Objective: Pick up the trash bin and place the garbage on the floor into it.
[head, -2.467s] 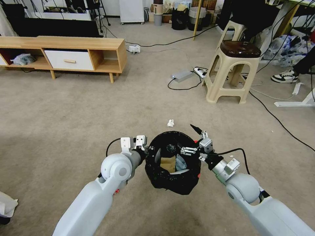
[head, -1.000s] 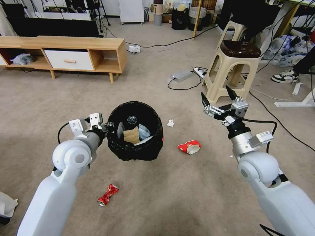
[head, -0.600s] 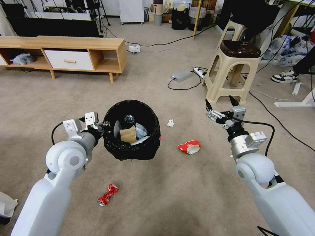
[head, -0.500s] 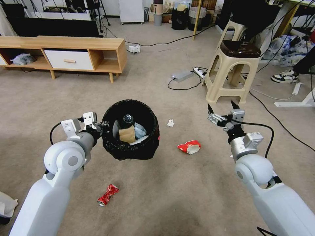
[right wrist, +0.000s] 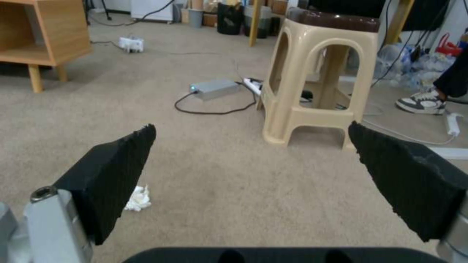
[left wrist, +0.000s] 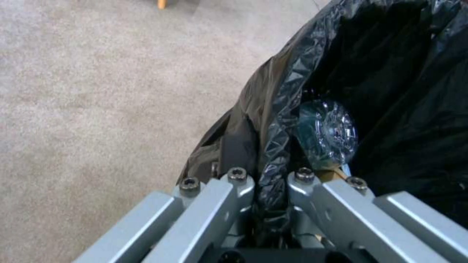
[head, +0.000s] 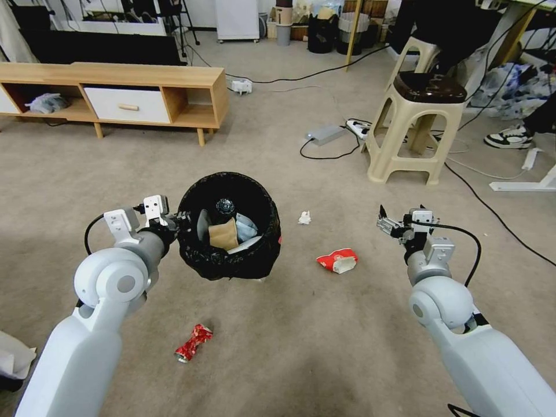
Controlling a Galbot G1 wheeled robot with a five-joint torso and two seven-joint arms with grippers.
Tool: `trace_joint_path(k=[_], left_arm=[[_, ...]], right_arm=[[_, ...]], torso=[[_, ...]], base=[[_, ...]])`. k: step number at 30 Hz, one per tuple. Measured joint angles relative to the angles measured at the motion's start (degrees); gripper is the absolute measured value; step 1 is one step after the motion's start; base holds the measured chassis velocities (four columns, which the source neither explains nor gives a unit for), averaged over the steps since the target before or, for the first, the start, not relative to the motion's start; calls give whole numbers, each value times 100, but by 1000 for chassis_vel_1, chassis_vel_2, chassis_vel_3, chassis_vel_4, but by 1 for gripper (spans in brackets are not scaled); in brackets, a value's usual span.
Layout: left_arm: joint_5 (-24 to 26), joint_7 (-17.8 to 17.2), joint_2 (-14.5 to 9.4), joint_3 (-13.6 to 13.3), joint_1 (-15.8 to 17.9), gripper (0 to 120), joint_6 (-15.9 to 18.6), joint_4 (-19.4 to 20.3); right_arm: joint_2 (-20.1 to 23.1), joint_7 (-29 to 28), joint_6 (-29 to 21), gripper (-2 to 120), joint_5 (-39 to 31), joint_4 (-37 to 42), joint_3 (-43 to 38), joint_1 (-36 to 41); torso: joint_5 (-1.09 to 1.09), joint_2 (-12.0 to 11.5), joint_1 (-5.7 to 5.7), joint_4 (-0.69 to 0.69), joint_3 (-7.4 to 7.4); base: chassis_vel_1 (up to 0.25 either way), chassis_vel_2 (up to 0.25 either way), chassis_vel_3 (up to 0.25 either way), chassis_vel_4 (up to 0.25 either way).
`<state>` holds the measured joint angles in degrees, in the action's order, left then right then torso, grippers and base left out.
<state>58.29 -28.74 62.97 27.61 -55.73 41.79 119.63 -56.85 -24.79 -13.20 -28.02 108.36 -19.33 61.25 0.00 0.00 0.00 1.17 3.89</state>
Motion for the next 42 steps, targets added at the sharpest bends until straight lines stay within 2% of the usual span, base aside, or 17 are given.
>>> trace_joint_path(k=[22,33,36,38,42], left_arm=[[1,38,30,24,-11,1,11,90],[-53,43,49,8,3,1,-2,71],[-59,47,54,2,6,1,-22,63],[-60,54,55,1,7,1,-34,59],[-51,57,55,5,7,1,-35,58]], right_arm=[[-18,34,-10,100,74,-157,299,22],[-34,49,5,100,92,-179,300,18],[-41,55,11,100,104,-185,298,21],[-51,57,16,100,114,-192,301,18],[-62,59,19,100,124,-194,333,6]], torso=[[0,0,0,2,0],[0,0,0,-2,0],[0,0,0,-1,0],[0,0,0,5,0],[0,0,0,3,0]], base=[[0,0,0,0],[64,64,79,68],[0,0,0,0],[0,0,0,0],[0,0,0,0]])
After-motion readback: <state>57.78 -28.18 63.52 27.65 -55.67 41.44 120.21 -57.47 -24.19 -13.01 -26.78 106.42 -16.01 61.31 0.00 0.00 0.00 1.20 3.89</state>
